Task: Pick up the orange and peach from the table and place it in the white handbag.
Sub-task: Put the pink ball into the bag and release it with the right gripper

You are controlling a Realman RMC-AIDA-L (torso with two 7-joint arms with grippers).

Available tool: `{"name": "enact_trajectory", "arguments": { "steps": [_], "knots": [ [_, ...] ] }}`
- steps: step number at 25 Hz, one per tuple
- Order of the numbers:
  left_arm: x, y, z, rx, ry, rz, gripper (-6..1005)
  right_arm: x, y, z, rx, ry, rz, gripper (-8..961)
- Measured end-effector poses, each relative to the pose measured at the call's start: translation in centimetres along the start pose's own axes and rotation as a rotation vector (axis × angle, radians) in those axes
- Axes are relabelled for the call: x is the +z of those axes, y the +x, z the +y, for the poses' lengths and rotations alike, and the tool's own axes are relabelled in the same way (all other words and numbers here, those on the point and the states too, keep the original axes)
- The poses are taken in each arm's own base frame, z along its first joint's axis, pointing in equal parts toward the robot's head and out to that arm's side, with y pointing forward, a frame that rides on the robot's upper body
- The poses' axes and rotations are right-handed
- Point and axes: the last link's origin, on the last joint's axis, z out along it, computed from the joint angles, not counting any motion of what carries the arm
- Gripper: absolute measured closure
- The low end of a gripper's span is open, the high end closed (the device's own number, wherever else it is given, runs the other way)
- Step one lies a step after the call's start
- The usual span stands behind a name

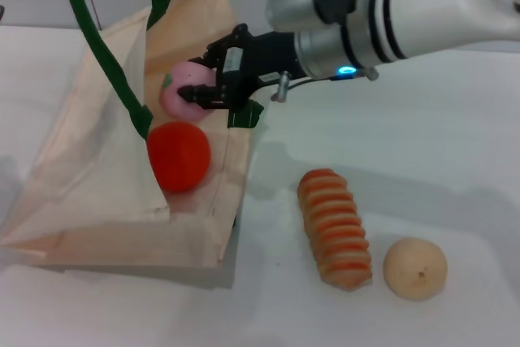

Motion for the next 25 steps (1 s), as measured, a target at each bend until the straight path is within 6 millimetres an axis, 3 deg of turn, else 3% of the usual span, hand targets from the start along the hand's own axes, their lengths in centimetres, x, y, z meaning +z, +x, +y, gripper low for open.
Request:
{"name": "enact_trajectory", "arguments": {
  "steps": [17,25],
  "knots": [
    [0.4,-0.1,0.1,-0.003,-0.007,-0.006,884,1.9,-3.1,0.7,-0.092,0.017,-0.078,570],
    [0.4,0.0,0.1,0.001,-0.007,-0.006,881,2.1,-2.6,0.1,-0.121,0.081,-0.051,580]
  ]
}}
